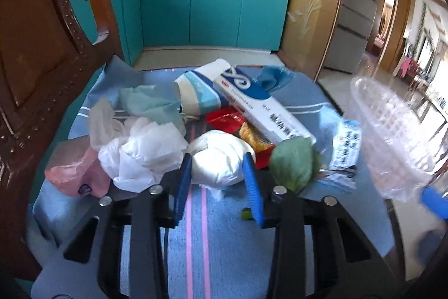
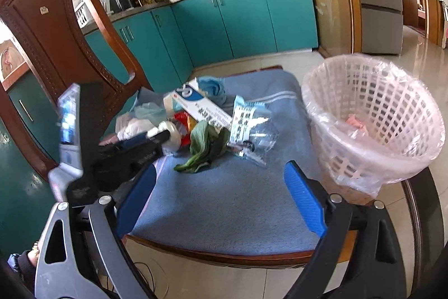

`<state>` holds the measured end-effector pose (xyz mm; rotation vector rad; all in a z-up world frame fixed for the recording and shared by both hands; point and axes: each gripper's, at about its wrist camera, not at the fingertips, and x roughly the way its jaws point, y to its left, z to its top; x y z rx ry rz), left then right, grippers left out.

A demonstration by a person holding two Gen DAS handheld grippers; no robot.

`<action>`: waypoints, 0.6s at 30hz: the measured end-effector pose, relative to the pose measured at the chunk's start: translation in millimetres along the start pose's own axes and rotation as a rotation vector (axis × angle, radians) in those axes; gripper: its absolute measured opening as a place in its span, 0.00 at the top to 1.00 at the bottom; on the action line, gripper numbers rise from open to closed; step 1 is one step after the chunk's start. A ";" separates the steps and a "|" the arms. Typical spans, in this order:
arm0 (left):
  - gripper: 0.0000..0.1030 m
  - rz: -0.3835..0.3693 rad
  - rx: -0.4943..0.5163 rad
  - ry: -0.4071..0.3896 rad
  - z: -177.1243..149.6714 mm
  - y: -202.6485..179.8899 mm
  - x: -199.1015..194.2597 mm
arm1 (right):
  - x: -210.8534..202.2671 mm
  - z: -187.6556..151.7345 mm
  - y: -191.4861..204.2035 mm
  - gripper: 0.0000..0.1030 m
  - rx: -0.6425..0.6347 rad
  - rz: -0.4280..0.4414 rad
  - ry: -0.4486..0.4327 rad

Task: Collect trash
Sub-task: 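Grasp the white plastic bag ball with the left tool, then grasp the green leafy vegetable with the right tool while the left tool holds the white bag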

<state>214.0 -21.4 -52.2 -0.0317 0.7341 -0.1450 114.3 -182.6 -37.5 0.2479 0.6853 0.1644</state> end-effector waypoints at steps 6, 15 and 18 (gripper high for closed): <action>0.65 -0.007 -0.024 -0.208 7.3 9.7 -101.1 | 41.4 -4.9 8.7 0.12 0.081 0.038 0.092; 0.65 0.037 -0.003 -0.409 -9.8 16.6 -185.2 | 100.3 4.5 36.7 0.31 0.091 -0.032 0.137; 0.65 0.042 0.000 -0.404 -11.1 20.4 -184.8 | 117.7 4.1 42.3 0.43 0.090 -0.055 0.165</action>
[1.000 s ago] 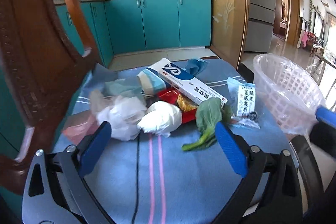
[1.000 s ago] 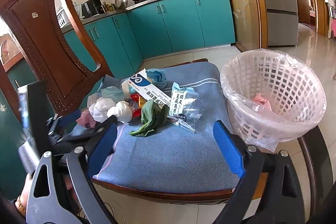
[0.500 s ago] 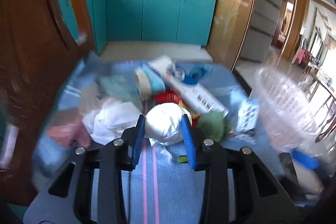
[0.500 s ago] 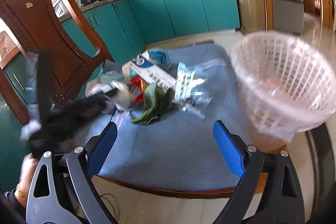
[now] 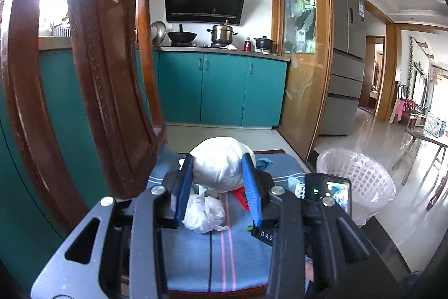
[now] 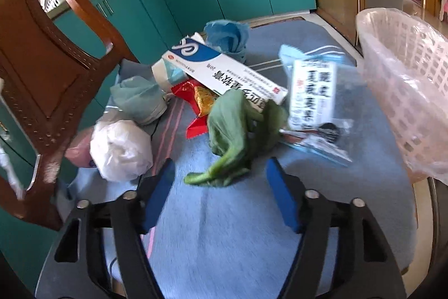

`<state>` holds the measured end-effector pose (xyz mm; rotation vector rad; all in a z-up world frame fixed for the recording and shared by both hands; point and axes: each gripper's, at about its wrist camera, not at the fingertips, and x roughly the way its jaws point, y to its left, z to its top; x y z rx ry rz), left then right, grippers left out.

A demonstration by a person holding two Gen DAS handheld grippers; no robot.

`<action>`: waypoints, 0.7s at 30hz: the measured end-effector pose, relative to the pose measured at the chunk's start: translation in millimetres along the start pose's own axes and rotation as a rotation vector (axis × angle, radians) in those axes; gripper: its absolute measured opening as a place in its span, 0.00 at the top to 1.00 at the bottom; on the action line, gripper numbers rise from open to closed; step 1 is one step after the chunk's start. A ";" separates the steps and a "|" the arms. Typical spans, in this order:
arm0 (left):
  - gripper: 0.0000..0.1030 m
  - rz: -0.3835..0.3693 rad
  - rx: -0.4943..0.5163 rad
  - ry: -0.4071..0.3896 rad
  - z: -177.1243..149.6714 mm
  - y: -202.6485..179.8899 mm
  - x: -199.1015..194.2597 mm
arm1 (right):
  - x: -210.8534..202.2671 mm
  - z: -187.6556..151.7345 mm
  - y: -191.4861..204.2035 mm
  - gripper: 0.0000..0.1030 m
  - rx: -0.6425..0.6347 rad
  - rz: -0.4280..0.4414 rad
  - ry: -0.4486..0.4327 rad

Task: Collect trash
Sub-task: 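Grasp the green leafy vegetable with the right tool while the left tool holds the white bag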

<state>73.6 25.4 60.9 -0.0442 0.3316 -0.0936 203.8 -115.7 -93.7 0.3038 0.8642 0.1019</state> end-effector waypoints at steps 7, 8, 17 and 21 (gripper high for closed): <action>0.65 0.002 -0.026 0.010 -1.0 13.3 -0.7 | 13.1 5.1 1.8 0.75 -0.025 0.001 -0.013; 0.65 0.002 -0.024 0.013 -1.4 14.2 -0.2 | 12.5 4.9 1.0 0.76 -0.027 0.017 -0.014; 0.65 -0.013 -0.043 0.034 0.4 15.1 9.3 | -47.7 -1.1 -0.9 0.85 -0.101 0.214 -0.059; 0.65 -0.028 -0.054 0.053 -2.7 15.4 12.2 | -103.0 -1.7 -4.2 0.85 -0.193 0.238 -0.154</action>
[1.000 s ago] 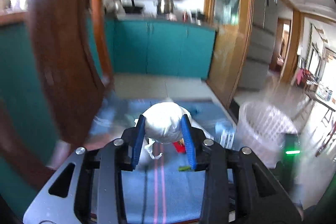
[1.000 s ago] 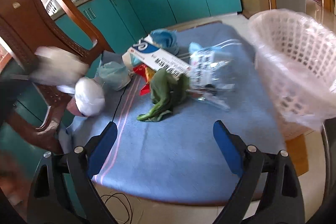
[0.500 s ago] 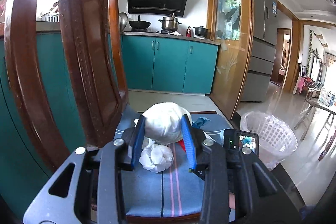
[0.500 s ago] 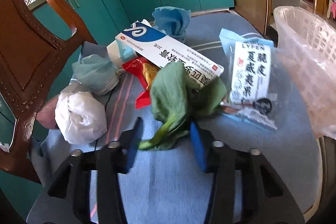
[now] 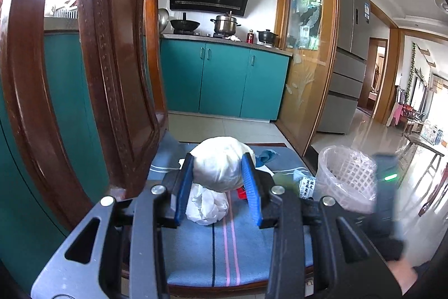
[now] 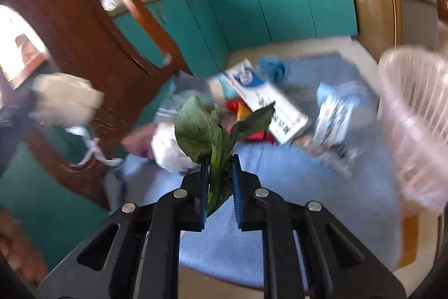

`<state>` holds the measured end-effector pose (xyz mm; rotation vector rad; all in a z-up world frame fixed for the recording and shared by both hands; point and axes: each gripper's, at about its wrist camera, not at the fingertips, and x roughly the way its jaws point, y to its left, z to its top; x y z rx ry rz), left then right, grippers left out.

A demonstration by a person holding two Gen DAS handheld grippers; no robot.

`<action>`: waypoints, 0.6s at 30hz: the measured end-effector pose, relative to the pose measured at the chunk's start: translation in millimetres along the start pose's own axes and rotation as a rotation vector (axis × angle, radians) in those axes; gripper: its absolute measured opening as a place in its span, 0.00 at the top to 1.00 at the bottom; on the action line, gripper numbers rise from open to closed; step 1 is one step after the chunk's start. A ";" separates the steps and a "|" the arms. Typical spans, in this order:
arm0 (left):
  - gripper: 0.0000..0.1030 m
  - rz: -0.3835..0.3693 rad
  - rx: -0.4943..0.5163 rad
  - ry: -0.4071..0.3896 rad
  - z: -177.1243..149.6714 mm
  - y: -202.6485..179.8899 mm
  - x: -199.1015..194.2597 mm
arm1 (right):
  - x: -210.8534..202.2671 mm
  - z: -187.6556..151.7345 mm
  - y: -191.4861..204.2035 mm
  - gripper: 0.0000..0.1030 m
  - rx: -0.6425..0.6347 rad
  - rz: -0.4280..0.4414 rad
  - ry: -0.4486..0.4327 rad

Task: Collect trash
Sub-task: 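Grasp the green leafy vegetable with the right tool while the left tool holds the white bag, then carry the vegetable into the wastebasket and open the right tool while the left tool carries the white bag over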

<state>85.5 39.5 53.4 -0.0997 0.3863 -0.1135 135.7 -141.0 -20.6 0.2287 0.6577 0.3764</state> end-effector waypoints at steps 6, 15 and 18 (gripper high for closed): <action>0.65 -0.027 -0.012 0.030 -3.6 -8.3 8.2 | -53.2 8.1 11.4 0.85 -0.155 -0.060 -0.145; 0.65 -0.034 0.040 0.052 -12.4 -27.4 19.5 | -45.5 10.7 -5.5 0.85 -0.138 -0.059 -0.126; 0.65 -0.029 0.048 0.058 -14.8 -29.4 22.8 | -46.4 10.3 -6.5 0.85 -0.134 -0.058 -0.121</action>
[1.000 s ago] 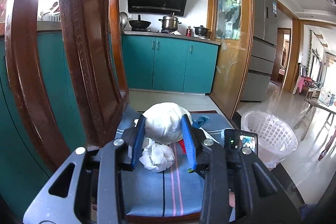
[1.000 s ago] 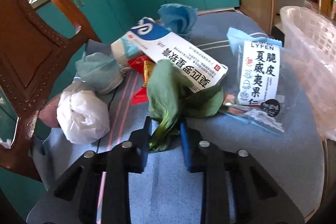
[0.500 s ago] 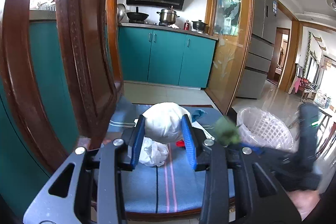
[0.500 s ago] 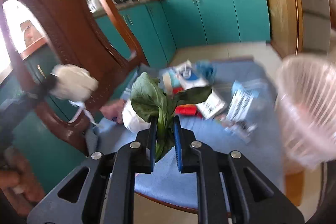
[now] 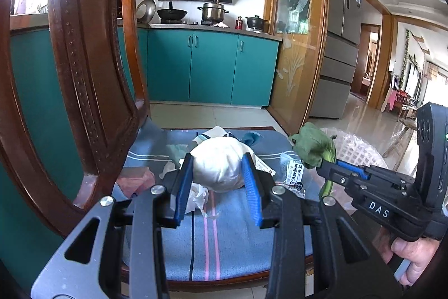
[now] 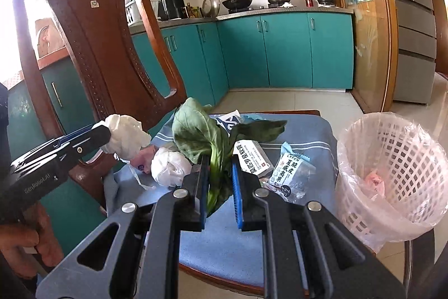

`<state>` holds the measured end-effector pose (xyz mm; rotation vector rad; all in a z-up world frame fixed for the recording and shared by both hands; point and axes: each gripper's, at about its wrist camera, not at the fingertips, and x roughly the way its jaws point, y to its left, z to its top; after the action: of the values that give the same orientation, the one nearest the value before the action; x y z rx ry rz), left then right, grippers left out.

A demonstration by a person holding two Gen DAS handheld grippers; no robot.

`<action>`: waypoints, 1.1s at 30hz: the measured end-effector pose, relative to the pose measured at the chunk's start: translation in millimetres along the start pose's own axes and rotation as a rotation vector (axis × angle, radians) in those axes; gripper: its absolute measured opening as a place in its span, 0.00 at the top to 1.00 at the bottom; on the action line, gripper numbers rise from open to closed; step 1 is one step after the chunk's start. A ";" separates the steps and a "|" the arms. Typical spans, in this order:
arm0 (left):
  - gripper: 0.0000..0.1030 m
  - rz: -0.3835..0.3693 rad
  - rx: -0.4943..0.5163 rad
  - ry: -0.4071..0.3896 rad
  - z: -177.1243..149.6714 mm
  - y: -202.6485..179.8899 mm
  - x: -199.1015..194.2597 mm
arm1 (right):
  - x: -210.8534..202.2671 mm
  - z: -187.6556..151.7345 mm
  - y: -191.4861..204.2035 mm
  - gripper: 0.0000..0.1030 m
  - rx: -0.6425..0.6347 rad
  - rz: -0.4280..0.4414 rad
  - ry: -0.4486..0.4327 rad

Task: Collect trash
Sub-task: 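Carry the vegetable into the wastebasket and open the right tool while the left tool carries the white bag over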

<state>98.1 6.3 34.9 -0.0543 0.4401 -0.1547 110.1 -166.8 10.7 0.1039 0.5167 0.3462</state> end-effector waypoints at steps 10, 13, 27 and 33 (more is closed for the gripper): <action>0.65 -0.001 0.004 0.016 -3.5 2.2 2.3 | 1.9 -0.5 3.2 0.85 -0.007 0.003 0.004; 0.65 0.001 0.001 0.015 -2.6 3.6 2.7 | 2.4 -1.2 4.6 0.85 -0.012 0.006 0.006; 0.65 0.003 0.004 0.025 -4.6 2.9 4.5 | -3.4 2.8 -1.0 0.85 -0.003 -0.001 -0.013; 0.65 0.002 0.006 0.031 -6.2 3.2 6.6 | -29.8 30.6 -66.7 0.85 0.100 -0.121 -0.111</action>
<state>101.8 8.2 26.2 -0.0452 0.4701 -0.1555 121.2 -240.1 38.8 0.1866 0.4280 0.1957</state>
